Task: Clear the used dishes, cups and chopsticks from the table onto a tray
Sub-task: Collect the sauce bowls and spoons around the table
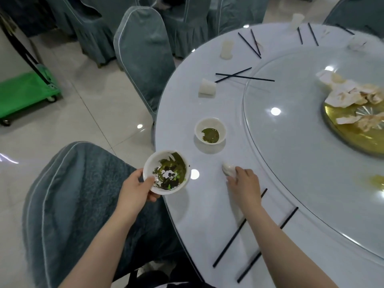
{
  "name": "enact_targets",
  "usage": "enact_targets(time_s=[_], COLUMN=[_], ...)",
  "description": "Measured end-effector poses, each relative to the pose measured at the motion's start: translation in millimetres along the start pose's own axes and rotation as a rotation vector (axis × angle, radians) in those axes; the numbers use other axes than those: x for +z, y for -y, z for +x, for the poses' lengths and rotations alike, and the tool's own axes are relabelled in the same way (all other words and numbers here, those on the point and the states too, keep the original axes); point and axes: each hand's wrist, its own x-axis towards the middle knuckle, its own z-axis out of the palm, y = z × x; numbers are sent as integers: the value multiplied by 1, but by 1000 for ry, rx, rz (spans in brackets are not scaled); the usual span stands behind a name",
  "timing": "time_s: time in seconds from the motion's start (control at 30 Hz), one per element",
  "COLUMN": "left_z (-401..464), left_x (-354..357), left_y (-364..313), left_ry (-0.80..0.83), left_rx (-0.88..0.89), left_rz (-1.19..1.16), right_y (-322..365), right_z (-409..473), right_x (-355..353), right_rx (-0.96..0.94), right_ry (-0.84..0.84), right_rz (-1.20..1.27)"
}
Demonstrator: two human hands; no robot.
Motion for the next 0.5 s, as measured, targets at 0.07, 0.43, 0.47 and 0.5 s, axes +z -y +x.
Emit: enact_targets(time_s=[0.07, 0.43, 0.47, 0.5], left_z=[5, 34, 38, 42], left_x=[0, 26, 31, 37], left_y=[-2, -26, -29, -33], left_ry=[13, 95, 105, 115], left_rx=[1, 13, 10, 6], left_rz=[0, -52, -52, -55], right_y=[0, -5, -7, -9], right_z=[-4, 0, 2, 3], right_x=[2, -9, -13, -17], right_rx=[-24, 89, 119, 147], right_ry=[21, 29, 19, 10], right_rz=[-44, -46, -16, 11])
